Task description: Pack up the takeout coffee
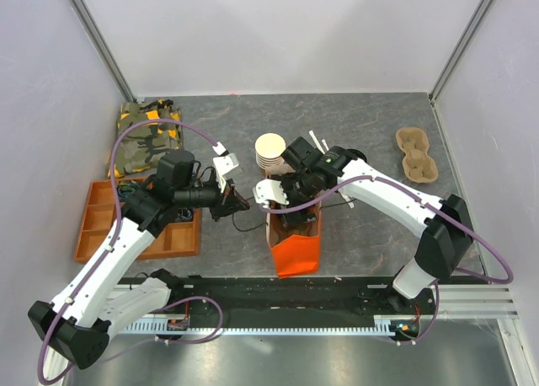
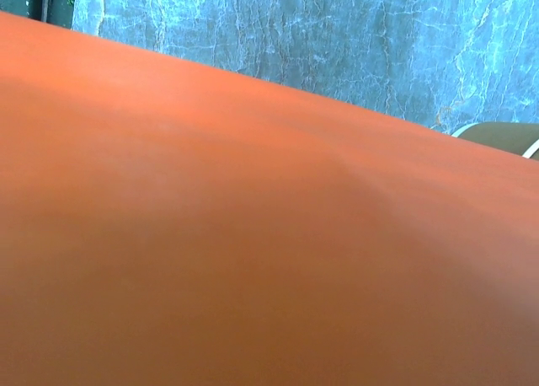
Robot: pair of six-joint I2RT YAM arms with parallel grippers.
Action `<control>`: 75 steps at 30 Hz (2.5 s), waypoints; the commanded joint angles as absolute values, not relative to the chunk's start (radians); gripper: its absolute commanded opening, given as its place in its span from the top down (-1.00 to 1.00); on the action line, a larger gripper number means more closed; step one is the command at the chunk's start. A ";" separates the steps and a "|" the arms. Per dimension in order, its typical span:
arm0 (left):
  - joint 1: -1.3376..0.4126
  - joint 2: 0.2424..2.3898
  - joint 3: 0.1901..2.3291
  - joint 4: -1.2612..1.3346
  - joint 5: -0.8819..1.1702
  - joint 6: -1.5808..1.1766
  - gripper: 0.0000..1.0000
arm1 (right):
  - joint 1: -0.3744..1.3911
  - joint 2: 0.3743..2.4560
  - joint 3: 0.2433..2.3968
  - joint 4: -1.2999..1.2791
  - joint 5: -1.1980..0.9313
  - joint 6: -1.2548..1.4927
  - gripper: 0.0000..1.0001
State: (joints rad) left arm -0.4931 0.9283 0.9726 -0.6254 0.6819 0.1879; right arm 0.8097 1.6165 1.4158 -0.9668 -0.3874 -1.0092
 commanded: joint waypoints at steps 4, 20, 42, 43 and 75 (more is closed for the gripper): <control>-0.506 0.919 0.989 -0.580 0.687 0.207 0.96 | 0.802 1.555 1.411 -0.977 -0.400 -0.983 -0.93; -0.522 0.914 0.988 -0.574 0.670 0.202 0.96 | 0.802 1.508 1.408 -0.946 -0.428 -0.959 -0.94; -0.578 0.922 1.015 -0.566 0.588 0.186 0.61 | 0.741 1.305 1.350 -0.516 -0.446 -0.658 -0.96; -0.578 0.920 1.019 -0.566 0.588 0.184 0.54 | 0.742 1.296 1.353 -0.509 -0.434 -0.649 -0.96; -0.531 1.173 1.551 -0.489 0.312 -0.080 -0.47 | 0.210 1.463 1.641 -0.612 -0.155 -0.058 -0.46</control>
